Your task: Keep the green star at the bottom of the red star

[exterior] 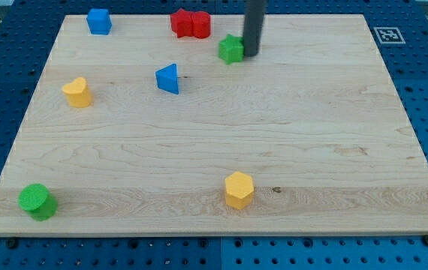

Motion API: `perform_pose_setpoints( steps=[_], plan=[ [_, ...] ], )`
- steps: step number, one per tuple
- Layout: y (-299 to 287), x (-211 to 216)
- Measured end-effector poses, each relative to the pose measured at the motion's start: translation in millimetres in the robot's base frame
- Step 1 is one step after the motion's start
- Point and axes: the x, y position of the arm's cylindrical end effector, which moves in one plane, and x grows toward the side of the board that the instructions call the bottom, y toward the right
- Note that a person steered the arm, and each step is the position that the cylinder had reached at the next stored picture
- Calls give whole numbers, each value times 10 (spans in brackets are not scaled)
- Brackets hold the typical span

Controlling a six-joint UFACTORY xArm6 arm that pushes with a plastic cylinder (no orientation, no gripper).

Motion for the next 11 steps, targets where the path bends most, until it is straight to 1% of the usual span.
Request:
perform_pose_setpoints(
  steps=[1,2,3,4,5,6,7,8,9,11],
  plan=[
    [-449,-238],
    [-547,-300],
    [-128,-250],
    [238,-87],
    [258,175],
    [95,400],
    [-176,446],
    [-453,344],
    [-690,130],
    [-745,92]
  ],
)
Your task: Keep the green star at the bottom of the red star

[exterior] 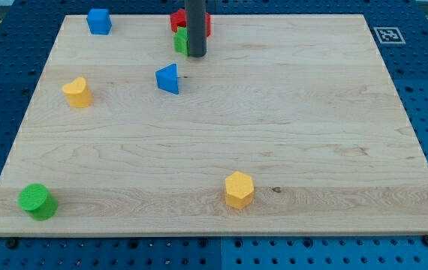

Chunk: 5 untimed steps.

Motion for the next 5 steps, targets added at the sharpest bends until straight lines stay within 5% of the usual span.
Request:
perform_pose_setpoints(
  steps=[5],
  plan=[
    [272,-28]
  ],
)
